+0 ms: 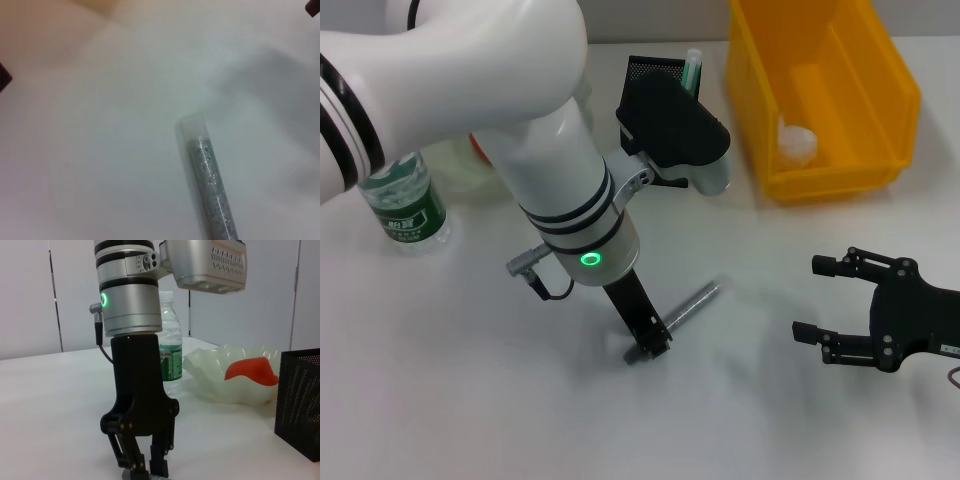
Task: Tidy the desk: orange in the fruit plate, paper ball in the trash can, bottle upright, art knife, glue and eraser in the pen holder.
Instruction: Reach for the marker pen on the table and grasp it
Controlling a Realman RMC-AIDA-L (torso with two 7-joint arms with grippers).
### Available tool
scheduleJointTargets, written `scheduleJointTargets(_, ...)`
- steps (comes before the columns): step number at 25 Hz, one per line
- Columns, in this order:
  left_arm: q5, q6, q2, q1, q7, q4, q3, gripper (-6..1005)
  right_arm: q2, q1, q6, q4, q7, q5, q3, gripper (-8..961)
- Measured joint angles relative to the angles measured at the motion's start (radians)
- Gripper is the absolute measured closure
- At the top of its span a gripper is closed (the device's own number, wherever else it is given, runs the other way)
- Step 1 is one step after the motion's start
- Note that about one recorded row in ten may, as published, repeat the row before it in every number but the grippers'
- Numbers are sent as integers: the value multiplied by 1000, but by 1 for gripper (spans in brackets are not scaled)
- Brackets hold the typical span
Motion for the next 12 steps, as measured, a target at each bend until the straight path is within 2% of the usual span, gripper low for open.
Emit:
scheduleJointTargets(5, 0, 3, 0, 0, -4, -2, 0, 716, 0, 0, -2, 0, 1, 0, 0, 137)
scheduleJointTargets(12, 3, 6, 0, -3, -2, -2, 0, 717, 0, 1, -3, 0, 3, 1, 0, 137)
